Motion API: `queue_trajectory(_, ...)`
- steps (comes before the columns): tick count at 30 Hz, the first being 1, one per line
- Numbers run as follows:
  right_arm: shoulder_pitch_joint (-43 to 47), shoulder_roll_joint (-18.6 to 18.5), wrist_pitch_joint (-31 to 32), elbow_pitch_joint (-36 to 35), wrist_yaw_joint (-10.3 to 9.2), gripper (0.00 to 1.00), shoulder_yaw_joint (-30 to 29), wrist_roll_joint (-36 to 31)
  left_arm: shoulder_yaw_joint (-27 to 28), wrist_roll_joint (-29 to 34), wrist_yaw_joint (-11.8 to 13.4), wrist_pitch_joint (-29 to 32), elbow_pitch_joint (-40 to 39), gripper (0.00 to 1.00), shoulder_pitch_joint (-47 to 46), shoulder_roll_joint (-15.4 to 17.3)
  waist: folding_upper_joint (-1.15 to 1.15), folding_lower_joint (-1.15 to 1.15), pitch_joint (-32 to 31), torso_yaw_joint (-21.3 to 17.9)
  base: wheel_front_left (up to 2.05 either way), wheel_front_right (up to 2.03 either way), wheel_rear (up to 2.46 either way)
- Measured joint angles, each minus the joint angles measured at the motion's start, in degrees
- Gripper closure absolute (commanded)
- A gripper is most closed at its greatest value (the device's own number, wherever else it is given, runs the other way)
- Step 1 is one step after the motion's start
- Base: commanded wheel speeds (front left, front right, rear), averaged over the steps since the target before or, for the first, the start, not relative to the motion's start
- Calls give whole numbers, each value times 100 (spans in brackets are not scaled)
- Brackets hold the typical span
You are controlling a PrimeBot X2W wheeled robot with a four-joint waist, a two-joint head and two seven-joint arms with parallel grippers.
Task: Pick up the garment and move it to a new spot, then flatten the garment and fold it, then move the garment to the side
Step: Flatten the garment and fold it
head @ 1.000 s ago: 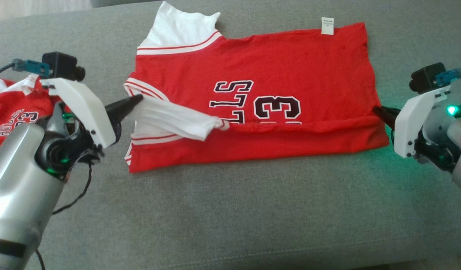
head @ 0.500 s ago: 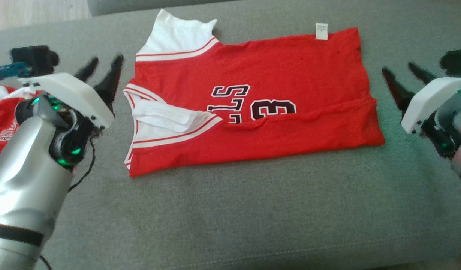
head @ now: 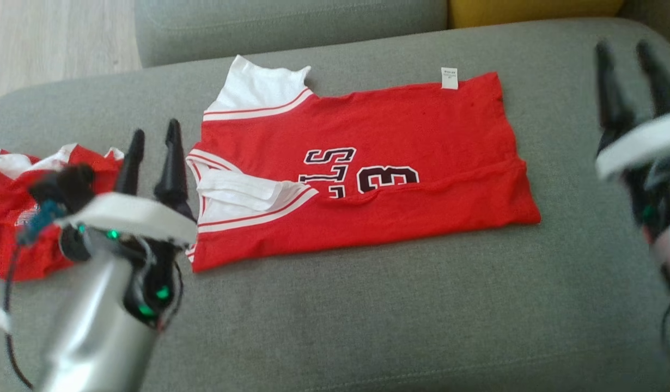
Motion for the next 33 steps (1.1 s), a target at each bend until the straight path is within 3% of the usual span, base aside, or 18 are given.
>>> queue_trajectory(6, 1929, 739, 1, -1281, 0, 0, -1521, -2128, 515, 926, -12, -25, -556, 0, 955, -621, 0, 0, -136, 17, 0, 0, 0)
queue_trajectory(10, 2782, 1330, 1, -2130, 0, 0, -2257, -3032, 714, 1327, -170, -24, -531, 0, 1419, -946, 0, 0, -172, -2, 0, 0, 0)
queue_trajectory(16, 3316, 1845, 1, -2733, 0, 0, -2641, -3605, 981, 1753, -398, -25, -300, 0, 1555, -1117, 0, 0, -149, -96, 0, 0, 0)
queue_trajectory(23, 3389, 1886, 3, -2843, 0, 0, -2700, -3702, 904, 2085, -386, -9, 721, 0, 1529, -1199, 0, 0, -146, -233, 0, 0, 0)
queue_trajectory(33, 3390, 1905, 29, -2898, 0, 0, -2620, -3700, 1018, 2472, 587, 174, 2199, 0, 812, -1046, 0, 0, -58, -510, 0, 0, 0)
